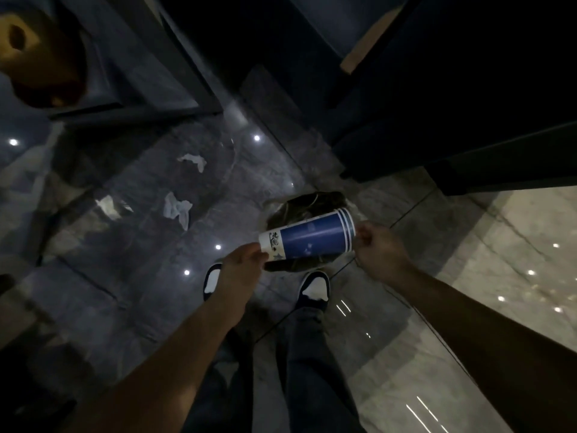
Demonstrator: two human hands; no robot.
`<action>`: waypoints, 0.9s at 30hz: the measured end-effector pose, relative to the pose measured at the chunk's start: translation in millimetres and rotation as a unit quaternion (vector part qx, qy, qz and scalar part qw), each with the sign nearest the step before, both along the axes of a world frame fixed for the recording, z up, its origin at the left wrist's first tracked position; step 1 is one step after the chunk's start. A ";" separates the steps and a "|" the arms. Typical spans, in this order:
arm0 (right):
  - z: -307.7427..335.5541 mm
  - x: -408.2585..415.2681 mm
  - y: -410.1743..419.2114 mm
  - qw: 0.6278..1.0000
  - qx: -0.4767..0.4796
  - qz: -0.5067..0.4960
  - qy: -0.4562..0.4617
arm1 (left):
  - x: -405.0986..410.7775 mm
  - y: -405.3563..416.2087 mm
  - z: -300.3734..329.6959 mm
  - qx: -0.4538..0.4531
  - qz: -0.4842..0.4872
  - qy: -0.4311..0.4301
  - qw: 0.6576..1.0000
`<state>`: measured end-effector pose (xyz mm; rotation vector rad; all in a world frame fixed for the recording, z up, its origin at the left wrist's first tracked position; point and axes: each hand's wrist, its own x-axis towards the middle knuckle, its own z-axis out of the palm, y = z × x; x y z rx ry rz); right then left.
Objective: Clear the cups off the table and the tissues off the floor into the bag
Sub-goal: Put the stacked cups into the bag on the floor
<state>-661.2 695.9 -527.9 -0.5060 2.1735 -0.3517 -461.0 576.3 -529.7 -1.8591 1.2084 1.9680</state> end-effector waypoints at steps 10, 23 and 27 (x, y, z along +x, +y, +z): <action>-38.1 -10.9 -6.7 0.999 0.042 0.013 -0.007 | -17.4 1.6 -43.6 0.034 0.053 -0.012 0.998; -47.1 -8.4 -15.8 0.999 0.027 0.024 0.020 | -22.2 -0.6 -65.1 0.000 -0.030 0.012 0.999; -35.4 -1.2 -16.1 0.998 0.035 0.053 0.002 | 0.7 -0.5 -57.0 -0.067 -0.048 -0.032 0.996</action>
